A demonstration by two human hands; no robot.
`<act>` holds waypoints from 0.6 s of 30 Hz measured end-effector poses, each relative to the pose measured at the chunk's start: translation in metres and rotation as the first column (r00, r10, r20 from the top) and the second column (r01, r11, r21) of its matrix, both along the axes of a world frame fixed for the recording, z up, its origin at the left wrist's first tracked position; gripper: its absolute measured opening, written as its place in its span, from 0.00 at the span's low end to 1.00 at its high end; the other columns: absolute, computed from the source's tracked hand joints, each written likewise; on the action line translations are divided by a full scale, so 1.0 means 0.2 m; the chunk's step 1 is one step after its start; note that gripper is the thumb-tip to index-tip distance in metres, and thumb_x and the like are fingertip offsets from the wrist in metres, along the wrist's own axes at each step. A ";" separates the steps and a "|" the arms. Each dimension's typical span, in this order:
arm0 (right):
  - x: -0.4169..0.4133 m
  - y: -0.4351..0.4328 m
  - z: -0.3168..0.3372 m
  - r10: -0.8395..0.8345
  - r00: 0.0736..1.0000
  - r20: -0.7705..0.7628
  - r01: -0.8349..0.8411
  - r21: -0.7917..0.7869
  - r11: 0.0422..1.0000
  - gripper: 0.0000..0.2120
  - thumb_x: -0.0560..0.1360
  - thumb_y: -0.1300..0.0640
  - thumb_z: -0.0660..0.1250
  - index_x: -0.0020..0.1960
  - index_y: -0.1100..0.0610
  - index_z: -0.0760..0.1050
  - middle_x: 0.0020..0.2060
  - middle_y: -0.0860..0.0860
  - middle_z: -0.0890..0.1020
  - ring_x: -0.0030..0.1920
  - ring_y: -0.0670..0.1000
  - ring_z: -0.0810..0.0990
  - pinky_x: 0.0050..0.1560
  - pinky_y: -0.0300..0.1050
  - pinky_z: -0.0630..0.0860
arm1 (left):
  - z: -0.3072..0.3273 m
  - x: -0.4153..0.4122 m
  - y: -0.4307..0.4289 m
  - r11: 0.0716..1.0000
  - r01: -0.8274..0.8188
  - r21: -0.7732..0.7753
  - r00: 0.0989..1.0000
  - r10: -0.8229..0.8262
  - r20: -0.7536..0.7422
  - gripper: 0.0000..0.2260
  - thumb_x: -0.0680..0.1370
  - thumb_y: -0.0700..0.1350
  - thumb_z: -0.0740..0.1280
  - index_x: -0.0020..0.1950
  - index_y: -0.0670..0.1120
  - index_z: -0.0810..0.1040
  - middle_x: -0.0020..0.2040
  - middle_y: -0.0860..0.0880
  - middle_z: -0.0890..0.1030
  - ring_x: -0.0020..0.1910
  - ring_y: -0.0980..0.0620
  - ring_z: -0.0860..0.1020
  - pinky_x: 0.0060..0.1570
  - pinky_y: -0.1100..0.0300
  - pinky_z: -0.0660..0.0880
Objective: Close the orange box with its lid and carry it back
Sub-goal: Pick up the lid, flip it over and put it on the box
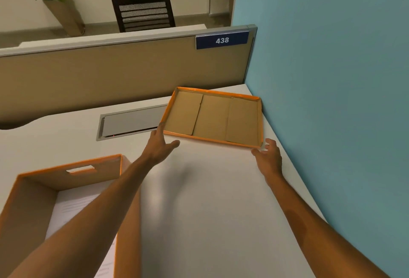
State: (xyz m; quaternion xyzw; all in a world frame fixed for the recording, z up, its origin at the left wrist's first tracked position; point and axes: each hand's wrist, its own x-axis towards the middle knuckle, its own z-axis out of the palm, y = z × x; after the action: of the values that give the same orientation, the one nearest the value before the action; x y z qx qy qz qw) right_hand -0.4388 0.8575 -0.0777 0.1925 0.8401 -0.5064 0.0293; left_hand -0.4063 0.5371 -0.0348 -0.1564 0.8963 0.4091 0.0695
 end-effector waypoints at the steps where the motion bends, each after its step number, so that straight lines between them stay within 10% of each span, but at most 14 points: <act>1: -0.04 0.00 -0.02 -0.008 1.000 0.011 0.008 0.010 1.000 0.31 0.75 0.56 0.71 0.74 0.56 0.65 0.69 0.58 0.74 0.64 0.59 0.76 0.61 0.53 0.75 | -0.02 -0.05 -0.02 0.999 -0.029 0.033 0.999 0.029 0.016 0.39 0.73 0.54 0.72 0.78 0.47 0.57 0.74 0.42 0.65 0.71 0.40 0.66 0.68 0.45 0.68; 11: -0.25 -0.04 -0.14 -0.109 0.992 0.069 0.112 -0.045 0.993 0.29 0.74 0.60 0.70 0.74 0.58 0.66 0.62 0.57 0.79 0.56 0.58 0.78 0.51 0.45 0.72 | -0.22 -0.40 -0.12 0.977 -0.195 0.082 0.976 0.186 0.113 0.38 0.74 0.49 0.73 0.76 0.40 0.57 0.69 0.41 0.66 0.65 0.41 0.70 0.55 0.51 0.72; 18: -0.34 -0.02 -0.18 -0.136 0.985 0.109 0.146 -0.087 0.985 0.09 0.71 0.66 0.62 0.49 0.60 0.76 0.46 0.60 0.81 0.38 0.56 0.76 0.33 0.44 0.69 | -0.26 -0.46 -0.13 0.963 -0.252 0.097 0.967 0.247 0.058 0.29 0.75 0.47 0.72 0.71 0.40 0.64 0.63 0.42 0.71 0.56 0.44 0.73 0.48 0.52 0.73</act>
State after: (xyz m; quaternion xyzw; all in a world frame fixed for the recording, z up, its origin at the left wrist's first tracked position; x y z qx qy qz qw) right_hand -0.5059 0.8535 -0.1136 0.2758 0.7967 -0.5358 0.0454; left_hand -0.4975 0.5103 -0.0866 -0.2737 0.8451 0.4570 0.0459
